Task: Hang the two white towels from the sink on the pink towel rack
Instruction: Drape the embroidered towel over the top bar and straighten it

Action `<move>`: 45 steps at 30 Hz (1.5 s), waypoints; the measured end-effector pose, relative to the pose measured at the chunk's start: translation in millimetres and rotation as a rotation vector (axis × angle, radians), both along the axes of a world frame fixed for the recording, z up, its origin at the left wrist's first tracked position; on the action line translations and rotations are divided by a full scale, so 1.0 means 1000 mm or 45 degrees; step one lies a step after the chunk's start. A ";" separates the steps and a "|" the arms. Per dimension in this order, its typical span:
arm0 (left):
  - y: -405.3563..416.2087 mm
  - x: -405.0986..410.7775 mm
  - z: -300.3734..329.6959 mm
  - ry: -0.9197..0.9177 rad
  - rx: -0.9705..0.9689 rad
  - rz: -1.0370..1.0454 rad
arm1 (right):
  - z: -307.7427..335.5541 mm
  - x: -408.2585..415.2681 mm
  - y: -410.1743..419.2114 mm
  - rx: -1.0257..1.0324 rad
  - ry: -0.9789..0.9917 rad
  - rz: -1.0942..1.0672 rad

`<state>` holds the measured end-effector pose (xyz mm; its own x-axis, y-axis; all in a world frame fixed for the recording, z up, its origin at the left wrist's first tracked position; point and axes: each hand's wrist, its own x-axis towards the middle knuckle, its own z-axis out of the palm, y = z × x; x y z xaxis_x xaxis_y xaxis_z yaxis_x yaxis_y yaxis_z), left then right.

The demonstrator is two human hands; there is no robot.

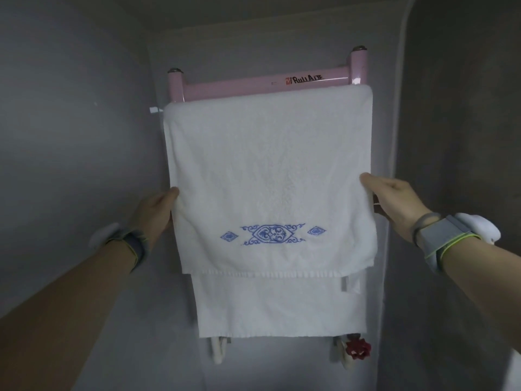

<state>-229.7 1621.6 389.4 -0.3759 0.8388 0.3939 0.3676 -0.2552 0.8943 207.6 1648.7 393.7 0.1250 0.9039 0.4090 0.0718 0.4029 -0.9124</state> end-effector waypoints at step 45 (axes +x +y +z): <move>-0.031 0.000 -0.102 0.506 -0.065 0.111 | -0.125 0.019 -0.006 0.013 -0.215 -0.128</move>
